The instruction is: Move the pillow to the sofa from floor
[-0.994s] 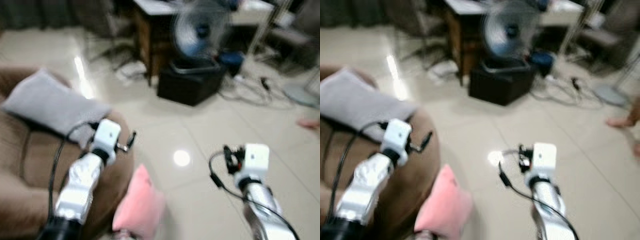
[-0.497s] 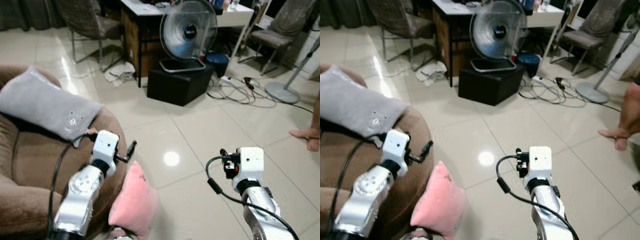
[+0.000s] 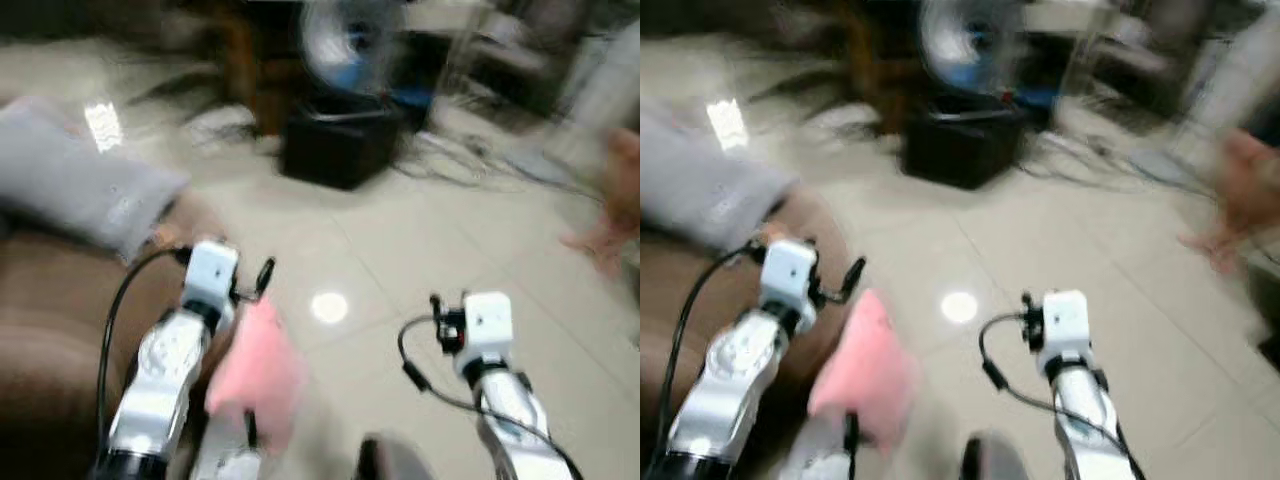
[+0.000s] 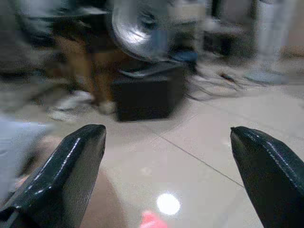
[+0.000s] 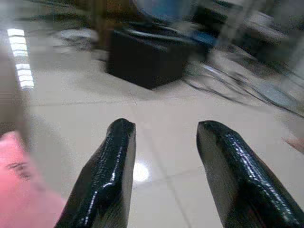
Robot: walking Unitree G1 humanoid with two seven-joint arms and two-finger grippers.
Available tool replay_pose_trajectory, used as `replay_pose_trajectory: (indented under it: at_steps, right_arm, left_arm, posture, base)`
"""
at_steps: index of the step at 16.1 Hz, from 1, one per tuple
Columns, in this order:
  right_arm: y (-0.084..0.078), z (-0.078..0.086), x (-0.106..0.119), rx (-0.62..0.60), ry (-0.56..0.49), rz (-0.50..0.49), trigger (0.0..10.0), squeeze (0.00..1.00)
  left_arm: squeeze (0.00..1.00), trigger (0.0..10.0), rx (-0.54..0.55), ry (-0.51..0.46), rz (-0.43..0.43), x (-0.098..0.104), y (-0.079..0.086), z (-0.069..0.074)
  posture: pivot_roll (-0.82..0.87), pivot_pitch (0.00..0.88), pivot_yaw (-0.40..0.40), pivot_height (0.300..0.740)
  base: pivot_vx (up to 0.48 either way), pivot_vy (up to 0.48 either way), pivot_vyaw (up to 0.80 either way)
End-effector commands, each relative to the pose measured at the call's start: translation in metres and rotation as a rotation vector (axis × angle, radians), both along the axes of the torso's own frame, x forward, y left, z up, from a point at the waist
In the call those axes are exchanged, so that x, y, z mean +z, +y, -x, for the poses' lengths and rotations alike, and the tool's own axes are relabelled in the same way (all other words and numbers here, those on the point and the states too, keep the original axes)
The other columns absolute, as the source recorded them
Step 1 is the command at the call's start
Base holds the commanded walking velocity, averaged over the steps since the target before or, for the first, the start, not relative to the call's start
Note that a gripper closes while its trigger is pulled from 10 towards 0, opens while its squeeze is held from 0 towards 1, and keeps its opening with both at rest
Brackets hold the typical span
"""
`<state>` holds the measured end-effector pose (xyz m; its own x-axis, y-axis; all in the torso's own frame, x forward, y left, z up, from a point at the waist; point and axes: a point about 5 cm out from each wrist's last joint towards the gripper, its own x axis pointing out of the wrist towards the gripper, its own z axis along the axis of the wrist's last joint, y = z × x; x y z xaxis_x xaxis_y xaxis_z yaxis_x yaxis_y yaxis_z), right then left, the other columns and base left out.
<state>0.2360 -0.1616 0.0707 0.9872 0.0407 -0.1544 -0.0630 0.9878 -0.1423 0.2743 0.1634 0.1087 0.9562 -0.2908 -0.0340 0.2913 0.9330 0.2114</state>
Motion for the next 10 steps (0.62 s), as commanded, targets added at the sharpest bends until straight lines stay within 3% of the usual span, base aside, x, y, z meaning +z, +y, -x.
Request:
replay_pose_trajectory:
  at_steps: [1,5,10]
  right_arm:
    - [-0.0006,0.0011,-0.0030,-0.001,0.003,0.000,10.0,0.00]
    - [-0.0018,0.0017,-0.0038,-0.001,-0.002,-0.026,10.0,0.00]
    - [-0.0032,0.0009,-0.0039,0.013,-0.005,-0.020,10.0,0.00]
  left_arm:
    - [0.00,10.0,-0.019,0.035,-0.026,-0.0080,-0.0011,0.0050]
    - [0.00,10.0,-0.037,0.033,-0.037,-0.0064,-0.0037,0.0028]
    - [0.00,10.0,-0.067,0.007,-0.065,0.0002,-0.0088,-0.0012]
  posture:
    - [0.07,0.067,-0.104,0.586]
    - [0.07,0.078,-0.105,0.546]
    - [0.07,0.090,-0.097,0.546]
  base:
    - [0.000,0.000,0.00]
    - [0.000,0.000,0.00]
    - [0.000,0.000,0.00]
